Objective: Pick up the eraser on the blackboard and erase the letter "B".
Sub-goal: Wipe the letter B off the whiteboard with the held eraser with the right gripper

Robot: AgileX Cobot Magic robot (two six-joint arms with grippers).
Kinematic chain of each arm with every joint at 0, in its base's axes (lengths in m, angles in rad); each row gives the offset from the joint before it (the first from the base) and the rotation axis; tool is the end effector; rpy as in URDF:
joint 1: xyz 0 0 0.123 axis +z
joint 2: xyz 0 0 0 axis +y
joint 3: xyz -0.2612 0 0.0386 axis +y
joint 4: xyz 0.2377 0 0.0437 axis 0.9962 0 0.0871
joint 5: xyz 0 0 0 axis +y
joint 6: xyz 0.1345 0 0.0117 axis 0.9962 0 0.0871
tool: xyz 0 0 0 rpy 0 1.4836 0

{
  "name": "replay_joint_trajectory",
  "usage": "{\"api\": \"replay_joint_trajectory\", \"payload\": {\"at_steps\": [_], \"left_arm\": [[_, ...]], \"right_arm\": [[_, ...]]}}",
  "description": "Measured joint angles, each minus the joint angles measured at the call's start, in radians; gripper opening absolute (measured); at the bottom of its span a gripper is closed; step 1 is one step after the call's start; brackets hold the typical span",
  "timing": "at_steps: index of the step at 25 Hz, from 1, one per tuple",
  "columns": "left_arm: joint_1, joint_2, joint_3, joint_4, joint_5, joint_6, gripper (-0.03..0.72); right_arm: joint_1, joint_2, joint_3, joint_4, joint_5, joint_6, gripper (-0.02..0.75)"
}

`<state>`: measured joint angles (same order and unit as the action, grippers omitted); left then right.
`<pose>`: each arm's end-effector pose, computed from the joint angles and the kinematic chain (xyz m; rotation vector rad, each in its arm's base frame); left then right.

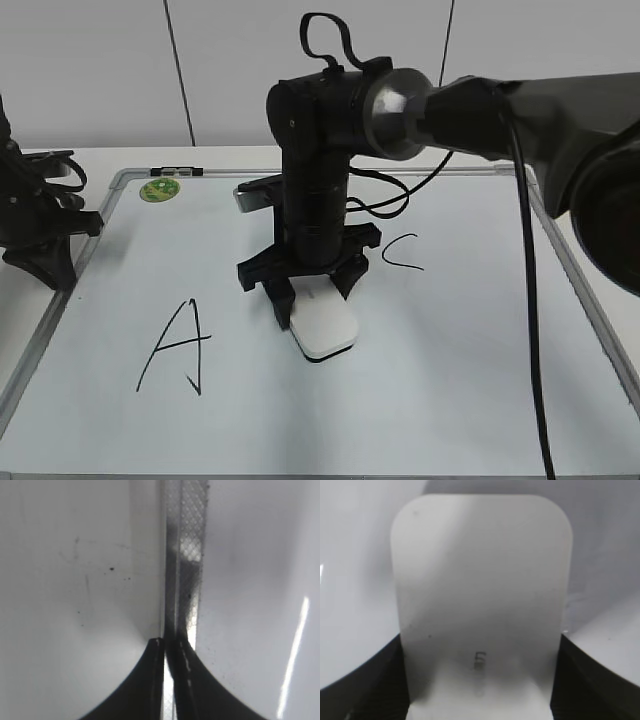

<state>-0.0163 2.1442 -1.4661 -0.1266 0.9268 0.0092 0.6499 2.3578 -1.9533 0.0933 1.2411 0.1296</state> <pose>0.3940 -0.0201 0.0723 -0.0739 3.0840 -0.1597 0.3509 0.2816 0.0922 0.7569 -3.0232 -0.1349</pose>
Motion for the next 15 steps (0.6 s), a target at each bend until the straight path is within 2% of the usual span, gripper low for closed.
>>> {"api": "replay_joint_trajectory", "payload": {"at_steps": [15], "left_arm": [[0.000,0.000,0.000,0.000,-0.002,0.000,0.020]], "right_arm": [[0.037,0.000,0.000,-0.072,-0.008,0.093,0.519]]}}
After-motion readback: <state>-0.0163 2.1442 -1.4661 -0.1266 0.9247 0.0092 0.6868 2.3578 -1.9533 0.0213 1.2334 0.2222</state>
